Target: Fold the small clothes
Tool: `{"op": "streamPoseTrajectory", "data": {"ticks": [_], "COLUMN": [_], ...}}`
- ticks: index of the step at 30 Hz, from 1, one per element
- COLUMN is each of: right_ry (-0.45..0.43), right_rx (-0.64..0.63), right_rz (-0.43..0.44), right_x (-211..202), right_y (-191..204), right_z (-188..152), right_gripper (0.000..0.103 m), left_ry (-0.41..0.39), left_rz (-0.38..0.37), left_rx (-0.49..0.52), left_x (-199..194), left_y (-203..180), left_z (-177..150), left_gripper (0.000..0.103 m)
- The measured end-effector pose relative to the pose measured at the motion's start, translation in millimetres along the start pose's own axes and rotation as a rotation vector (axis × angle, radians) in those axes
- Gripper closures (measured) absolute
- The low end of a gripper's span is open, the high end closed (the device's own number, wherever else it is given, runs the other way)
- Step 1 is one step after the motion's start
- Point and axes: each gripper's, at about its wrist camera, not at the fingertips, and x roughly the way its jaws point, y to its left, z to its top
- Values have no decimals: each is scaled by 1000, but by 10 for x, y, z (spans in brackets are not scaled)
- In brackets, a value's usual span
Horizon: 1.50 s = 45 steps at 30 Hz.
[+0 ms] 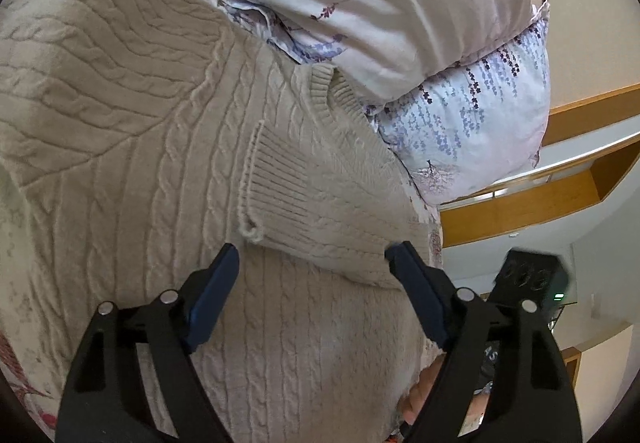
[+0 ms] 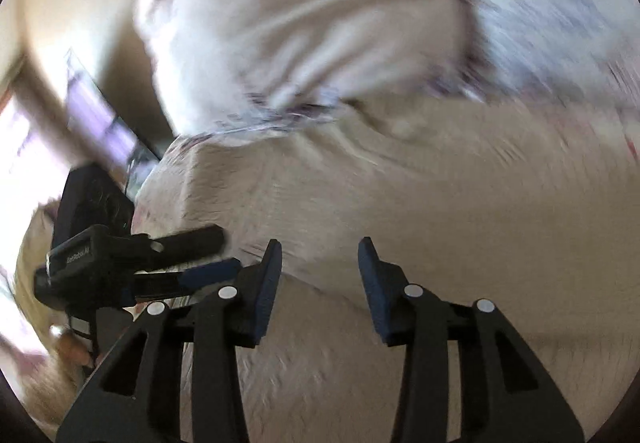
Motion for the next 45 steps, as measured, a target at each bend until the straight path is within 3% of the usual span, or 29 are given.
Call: {"op": "streamPoseTrajectory", "data": {"ticks": [4,7,9,13,14,15,17,20,26,31,33,34,35,36,37,38,41,45], "right_ry": [-14,-117,-217,-341,-352,-366,-425,-460,-410,-404,-398,-396,-399,-406,-420,-435,-454,-443], "right_rx": [398,621,733,789,787,784,747,674,632,572,557,548,542,535,526,513,458,431], "right_rz": [0,-35,-30,-112,-121,-126,-116,-189,-309,-389,-412,-422,-419,-414,-406,-393,-341,-269], "right_x": [-333,-640,-834,-1000,-972,-972,-1018,-1070,-974,-995,-1020,-1039,-1076,-1096,-1120,-1136,-1109,-1032], "right_y": [-755,-1257,-1512,-1775,-1781,-1796,-1718,-1591,-1535,-1403,-1358,-1328,-1331,-1316,-1299,-1285,-1258,-1248], "right_z": [-308,-595,-707,-654,-639,-633,-654,-703,-780,-804,-824,-835,-866,-880,-899,-916,-940,-979], "right_gripper": [60,60,60,62,83,93,94,95,95,94,93,86,72,62,46,40,40,40], "left_ry": [16,32,32,12,6,-6,-54,-112,-20,-1,-3,-9,-26,-45,-82,-113,-234,-369], "left_rz": [-29,-35,-22,68,77,81,84,156,263,281,270,262,250,242,226,216,217,292], "left_rx": [-35,-72,-75,-25,-5,27,113,241,248,207,203,203,200,196,186,171,70,-125], "left_x": [105,186,227,322,343,341,271,194,259,173,35,-31,-155,-256,-440,-592,-1131,-1684], "left_y": [-7,20,17,-34,-59,-105,-221,-334,-178,-59,-55,-51,-27,-12,51,119,465,1027], "left_z": [28,54,89,247,303,353,410,418,237,159,111,97,82,71,59,53,69,145], "left_gripper": [36,48,61,91,95,95,96,96,95,88,72,64,48,42,41,40,40,42]}}
